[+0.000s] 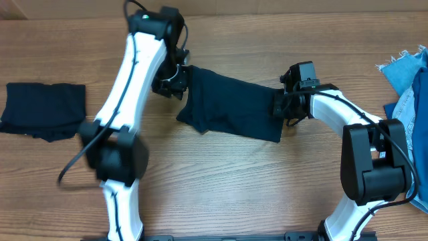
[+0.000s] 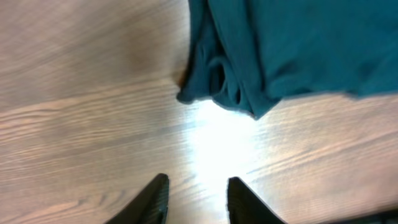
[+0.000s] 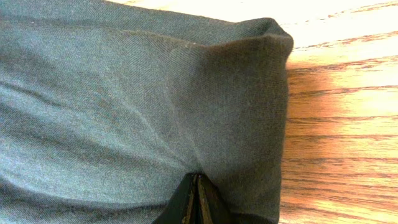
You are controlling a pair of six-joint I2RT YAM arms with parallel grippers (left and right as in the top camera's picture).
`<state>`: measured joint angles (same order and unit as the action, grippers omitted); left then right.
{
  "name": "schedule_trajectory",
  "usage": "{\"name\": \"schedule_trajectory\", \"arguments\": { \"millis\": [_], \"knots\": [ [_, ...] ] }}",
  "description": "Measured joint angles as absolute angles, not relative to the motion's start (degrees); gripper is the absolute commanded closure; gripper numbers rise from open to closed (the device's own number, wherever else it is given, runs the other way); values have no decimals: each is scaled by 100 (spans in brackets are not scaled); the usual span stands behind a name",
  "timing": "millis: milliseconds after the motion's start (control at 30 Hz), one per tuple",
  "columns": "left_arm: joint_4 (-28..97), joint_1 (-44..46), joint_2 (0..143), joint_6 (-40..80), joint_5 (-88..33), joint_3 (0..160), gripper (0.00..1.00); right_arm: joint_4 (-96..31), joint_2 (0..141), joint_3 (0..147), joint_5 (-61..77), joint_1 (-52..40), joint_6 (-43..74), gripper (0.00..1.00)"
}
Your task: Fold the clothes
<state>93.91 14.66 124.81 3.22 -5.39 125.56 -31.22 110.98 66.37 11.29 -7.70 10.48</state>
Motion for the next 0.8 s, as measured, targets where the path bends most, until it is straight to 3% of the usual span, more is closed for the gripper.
{"name": "schedule_trajectory", "arguments": {
  "millis": [100,167,300,400,467,567,700,800],
  "knots": [
    [7977,1472,11469,495,-875,11045,62,-3131,11102,6643,1116,-768,1048,94],
    [6818,1529,11646,652,-1286,9749,52,-3146,11102,6648,1111,-768,1048,94],
    [5468,1566,11937,893,-1627,8519,52,-3151,11102,6654,1109,-768,1046,94],
    [5387,1566,11937,919,-1721,8519,69,-3155,11102,6654,1109,-770,1050,94],
    [5710,1566,11933,888,-1898,8521,67,-3155,11102,6654,1109,-768,1046,93],
    [5968,1566,11697,808,-1828,8523,47,-3155,11102,6654,1109,-768,1046,93],
    [5802,1568,10488,729,-1291,8709,47,-3157,11102,6654,1109,-768,1048,93],
    [5463,1629,10610,823,-1173,8715,50,-3162,11102,6654,1105,-768,1046,93]
  ]
}}
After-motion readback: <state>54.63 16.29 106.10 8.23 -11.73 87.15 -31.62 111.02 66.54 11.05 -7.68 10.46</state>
